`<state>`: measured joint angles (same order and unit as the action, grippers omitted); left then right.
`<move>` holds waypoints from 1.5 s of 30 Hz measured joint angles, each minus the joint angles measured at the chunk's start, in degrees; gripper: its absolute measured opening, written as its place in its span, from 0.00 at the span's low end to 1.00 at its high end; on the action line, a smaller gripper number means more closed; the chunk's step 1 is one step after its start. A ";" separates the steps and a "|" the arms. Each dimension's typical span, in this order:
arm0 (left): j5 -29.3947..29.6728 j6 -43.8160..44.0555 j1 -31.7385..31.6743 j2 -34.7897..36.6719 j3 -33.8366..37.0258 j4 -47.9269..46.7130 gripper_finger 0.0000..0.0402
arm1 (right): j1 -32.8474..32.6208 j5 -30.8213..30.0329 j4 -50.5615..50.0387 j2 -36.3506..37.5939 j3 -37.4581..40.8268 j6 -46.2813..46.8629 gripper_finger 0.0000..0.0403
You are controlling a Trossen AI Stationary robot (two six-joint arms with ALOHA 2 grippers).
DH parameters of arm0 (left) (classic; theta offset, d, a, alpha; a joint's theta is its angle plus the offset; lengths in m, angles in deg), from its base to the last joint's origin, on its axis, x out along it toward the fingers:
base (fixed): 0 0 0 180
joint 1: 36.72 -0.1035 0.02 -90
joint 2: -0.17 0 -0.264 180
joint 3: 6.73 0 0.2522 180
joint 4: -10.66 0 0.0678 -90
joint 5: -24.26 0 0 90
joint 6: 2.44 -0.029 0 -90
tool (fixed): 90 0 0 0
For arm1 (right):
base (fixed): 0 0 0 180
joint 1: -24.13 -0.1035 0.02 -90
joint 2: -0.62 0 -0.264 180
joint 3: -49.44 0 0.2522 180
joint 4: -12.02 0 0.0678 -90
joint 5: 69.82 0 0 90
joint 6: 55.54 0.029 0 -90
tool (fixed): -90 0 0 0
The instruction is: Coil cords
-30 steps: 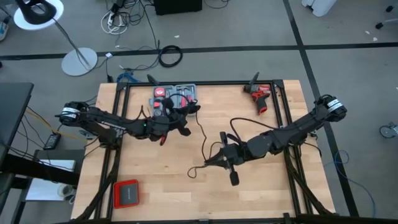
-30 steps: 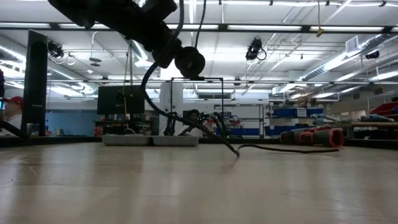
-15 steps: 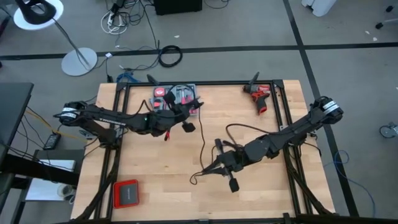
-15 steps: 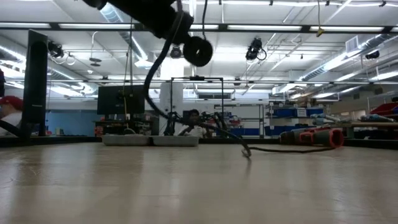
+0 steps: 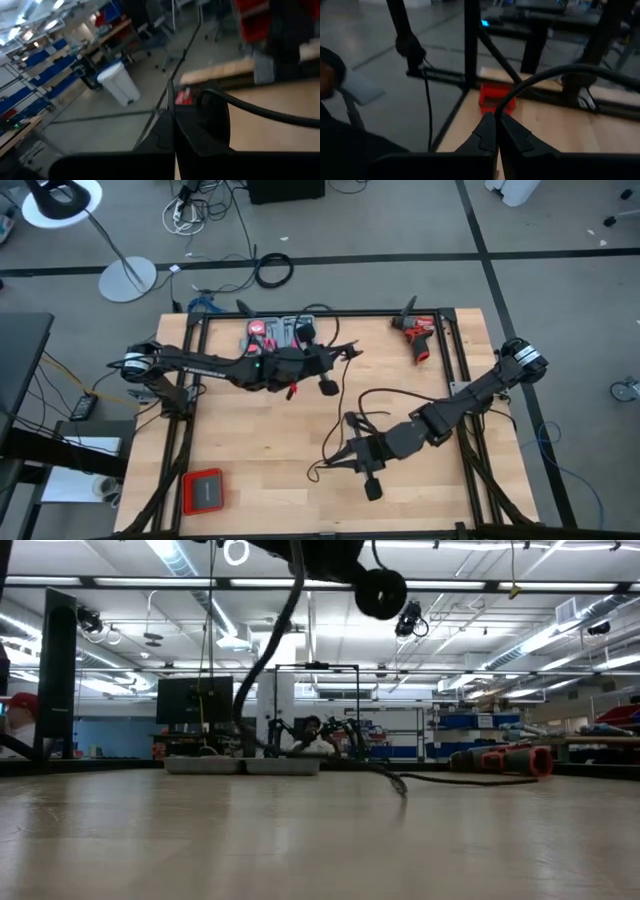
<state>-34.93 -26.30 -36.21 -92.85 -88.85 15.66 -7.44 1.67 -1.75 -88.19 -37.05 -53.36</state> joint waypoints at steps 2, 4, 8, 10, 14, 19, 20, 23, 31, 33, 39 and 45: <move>-2.15 0.09 -0.20 -0.03 0.04 3.06 0.00 | -0.83 -4.32 -3.06 -0.04 0.04 0.40 0.00; -4.00 0.13 -0.14 -0.03 0.04 5.47 0.00 | -1.59 -7.06 -4.77 -0.05 0.04 0.57 0.00; -8.44 3.12 -0.15 -0.03 0.09 9.06 0.00 | -2.14 -8.38 -6.10 -0.05 0.04 0.57 0.00; -10.40 4.98 -0.15 -0.03 0.09 10.82 0.00 | -2.09 -9.00 -7.52 -0.05 0.03 0.65 0.00; -12.45 6.97 -0.14 -0.03 0.09 12.35 0.00 | -1.92 -10.70 -8.40 -0.08 0.04 0.74 0.00; -13.91 7.80 -0.09 0.41 0.13 14.96 0.00 | -2.16 -11.24 -11.24 -0.08 0.04 2.85 0.01; -13.99 7.74 -0.08 0.89 0.13 14.86 0.00 | -2.42 -11.85 -12.42 -0.08 0.04 3.64 0.01; -14.01 7.64 -0.06 2.32 0.13 14.46 0.00 | -3.27 -14.43 -15.53 -0.08 0.04 5.38 0.01; -20.18 11.59 0.15 3.73 0.13 16.36 0.00 | -2.85 -16.30 -17.49 -0.08 0.04 5.39 0.01; -21.74 12.90 0.37 3.73 0.13 17.07 0.00 | -2.07 -16.15 -18.43 -0.08 0.04 5.27 0.01; -24.33 15.64 1.68 3.86 0.15 18.91 0.00 | 0.35 -15.95 -25.73 -0.08 0.07 7.71 0.01; -27.65 18.85 1.92 4.53 0.15 19.07 0.00 | 3.20 -16.96 -28.79 -0.05 3.35 10.38 0.01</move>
<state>-62.58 -7.45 -34.29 -88.32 -88.70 34.73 -4.24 -15.29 -30.54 -88.24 -33.70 -42.98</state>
